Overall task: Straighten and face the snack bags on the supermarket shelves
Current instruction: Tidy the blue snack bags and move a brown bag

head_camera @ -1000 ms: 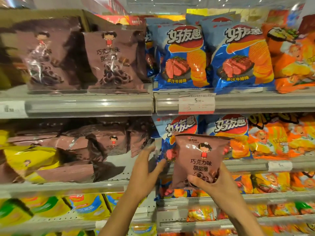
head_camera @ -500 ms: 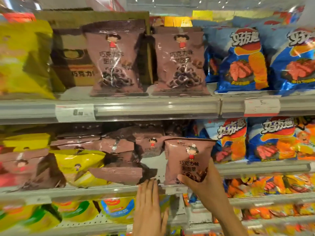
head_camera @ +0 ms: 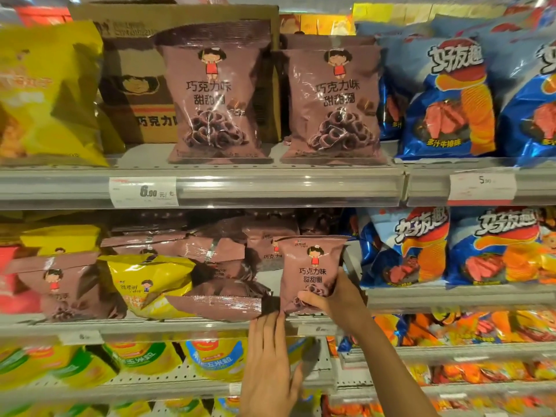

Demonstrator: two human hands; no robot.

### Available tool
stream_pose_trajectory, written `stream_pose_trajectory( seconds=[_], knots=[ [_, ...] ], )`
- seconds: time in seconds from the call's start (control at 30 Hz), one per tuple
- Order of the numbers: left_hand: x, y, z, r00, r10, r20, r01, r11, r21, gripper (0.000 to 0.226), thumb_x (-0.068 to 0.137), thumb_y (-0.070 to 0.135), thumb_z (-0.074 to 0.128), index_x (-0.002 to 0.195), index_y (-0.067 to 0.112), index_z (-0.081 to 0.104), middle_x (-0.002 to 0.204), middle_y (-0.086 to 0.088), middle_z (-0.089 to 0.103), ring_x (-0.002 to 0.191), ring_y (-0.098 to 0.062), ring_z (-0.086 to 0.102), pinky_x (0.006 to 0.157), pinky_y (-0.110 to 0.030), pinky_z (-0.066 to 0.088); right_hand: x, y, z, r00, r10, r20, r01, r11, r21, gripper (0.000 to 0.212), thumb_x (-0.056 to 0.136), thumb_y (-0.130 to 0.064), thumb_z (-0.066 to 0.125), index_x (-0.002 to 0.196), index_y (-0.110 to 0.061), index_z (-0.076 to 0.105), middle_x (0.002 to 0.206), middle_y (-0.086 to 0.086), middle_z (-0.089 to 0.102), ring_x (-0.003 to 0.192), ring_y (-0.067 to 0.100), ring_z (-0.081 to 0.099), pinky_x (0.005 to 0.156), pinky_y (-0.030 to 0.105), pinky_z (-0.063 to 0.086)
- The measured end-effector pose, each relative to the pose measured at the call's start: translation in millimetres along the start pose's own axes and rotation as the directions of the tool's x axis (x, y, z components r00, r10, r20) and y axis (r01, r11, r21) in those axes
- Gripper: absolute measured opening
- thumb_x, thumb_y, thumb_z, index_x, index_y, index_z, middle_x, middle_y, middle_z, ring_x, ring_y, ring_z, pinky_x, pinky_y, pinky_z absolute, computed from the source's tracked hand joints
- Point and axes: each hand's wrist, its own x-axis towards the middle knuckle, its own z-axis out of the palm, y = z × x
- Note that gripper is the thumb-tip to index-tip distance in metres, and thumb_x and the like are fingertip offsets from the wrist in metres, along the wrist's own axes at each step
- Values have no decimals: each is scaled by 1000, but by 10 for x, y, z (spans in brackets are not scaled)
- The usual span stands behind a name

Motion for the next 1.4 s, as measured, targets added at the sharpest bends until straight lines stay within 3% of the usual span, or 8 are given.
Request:
stream_pose_trajectory(
  seconds=[0.23,0.47,0.73,0.9,1.07,1.17,1.27,1.4],
  knots=[
    [-34,-5,41,999,-7,36,10,997,-75,84,88,51,43,156,7,19,157,-9,27,148,-31,22,123,-48,14,93,-44,-113,989,51,137,-43,997,-62,64,68,-48,91,118,-19,63,109,-2,75,101,16,70,98,41,55],
    [-175,-74,33,981,-28,-190,-35,947,-320,63,86,31,63,144,15,48,156,5,38,147,-19,31,115,-37,28,-224,-54,-4,990,-116,-76,98,972,-213,85,75,-62,78,142,-18,48,124,1,65,117,20,62,101,43,51],
    [-501,-838,-284,752,-423,-506,92,827,-554,27,90,24,55,113,12,64,119,-1,60,114,-25,57,99,-24,38,-785,-82,450,804,-416,-425,247,884,-398,59,85,-15,76,140,-9,53,143,9,50,134,25,44,110,28,36],
    [-384,-1476,-709,652,-625,-429,227,701,-676,54,89,32,63,131,1,48,131,-14,48,125,-30,45,106,-21,30,-817,-294,892,916,-346,-202,292,922,-253,73,83,-12,82,147,-16,48,153,3,46,143,21,41,117,31,32],
    [-223,-1995,-894,765,-610,-209,291,615,-733,88,77,42,75,148,15,31,143,-3,46,132,-18,45,109,-33,37,-746,-532,1227,955,-261,-140,250,964,-91,78,74,-48,85,132,-67,38,133,-39,49,121,-17,49,95,13,44],
    [-94,-2195,-944,858,-500,-117,230,578,-783,90,72,53,78,145,33,31,140,38,43,125,16,43,101,-8,36,-659,-652,1343,949,-301,-89,297,953,-54,60,69,-68,79,123,-66,53,119,-36,64,109,-15,60,91,15,52],
    [19,-2334,-908,911,-411,-22,221,534,-816,89,70,55,82,143,35,37,136,22,53,123,1,54,100,-28,47,-553,-732,1427,913,-395,-101,396,918,-9,58,67,-44,92,120,-42,69,115,-19,74,109,4,70,93,27,57],
    [76,-2424,-836,924,-383,4,228,542,-809,68,70,46,83,129,37,49,118,15,66,107,0,62,92,-37,54,-428,-738,1468,909,-400,-112,400,916,-25,69,63,6,91,112,-40,73,109,-27,73,103,-5,69,85,12,53]
  ],
)
